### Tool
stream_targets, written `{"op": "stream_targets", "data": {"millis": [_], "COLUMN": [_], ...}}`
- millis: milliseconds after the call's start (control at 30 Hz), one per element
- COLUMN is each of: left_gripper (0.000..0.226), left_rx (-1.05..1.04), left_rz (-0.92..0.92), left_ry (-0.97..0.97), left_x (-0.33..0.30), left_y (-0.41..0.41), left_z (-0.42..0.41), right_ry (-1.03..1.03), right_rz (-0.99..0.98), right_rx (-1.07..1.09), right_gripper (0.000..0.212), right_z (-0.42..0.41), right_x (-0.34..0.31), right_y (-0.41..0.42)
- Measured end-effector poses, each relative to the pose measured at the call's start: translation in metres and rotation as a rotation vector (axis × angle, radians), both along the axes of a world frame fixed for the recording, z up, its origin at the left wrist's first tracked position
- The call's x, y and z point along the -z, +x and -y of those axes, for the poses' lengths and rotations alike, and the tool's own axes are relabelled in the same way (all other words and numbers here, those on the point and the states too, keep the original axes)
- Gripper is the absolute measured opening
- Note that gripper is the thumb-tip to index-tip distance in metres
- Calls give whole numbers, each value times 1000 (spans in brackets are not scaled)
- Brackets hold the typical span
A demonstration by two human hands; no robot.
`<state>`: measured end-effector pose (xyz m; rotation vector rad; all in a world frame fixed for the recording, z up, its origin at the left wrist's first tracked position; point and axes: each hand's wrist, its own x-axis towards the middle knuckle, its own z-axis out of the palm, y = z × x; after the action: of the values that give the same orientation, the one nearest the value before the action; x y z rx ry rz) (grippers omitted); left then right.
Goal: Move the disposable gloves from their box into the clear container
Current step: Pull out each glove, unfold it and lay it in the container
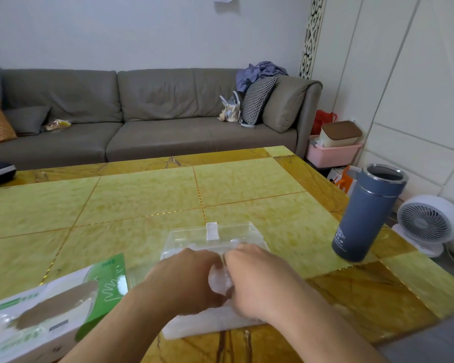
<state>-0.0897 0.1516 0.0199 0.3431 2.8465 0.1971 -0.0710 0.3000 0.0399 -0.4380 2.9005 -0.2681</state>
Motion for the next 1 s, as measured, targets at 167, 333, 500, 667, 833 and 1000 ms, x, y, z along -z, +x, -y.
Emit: {"op": "stream_targets", "data": {"millis": [167,333,500,667,833,1000], "left_gripper": [64,67,41,28,43,54], "left_rx": [25,48,50,7,-16,-126], "left_rz": [59,33,-266,-236,-155,44], "left_ry": [55,7,-145,-110,-198,-98], "left_x": [-3,-10,-20,-16,0,9], "left_y": [1,7,25,33,29,13], "left_z": [7,14,2,-12,-12,-11], "right_ry": [39,144,259,277,212,164], "right_rz": [87,229,343,326,311,357], "right_rx": [89,121,57,38,53,95], "right_gripper": [16,15,45,36,45,67], "right_z": [-3,7,14,16,11,10], "right_x": [4,6,8,8,6,6], "right_y": [-9,-28,-39,-35,-29,-28]}}
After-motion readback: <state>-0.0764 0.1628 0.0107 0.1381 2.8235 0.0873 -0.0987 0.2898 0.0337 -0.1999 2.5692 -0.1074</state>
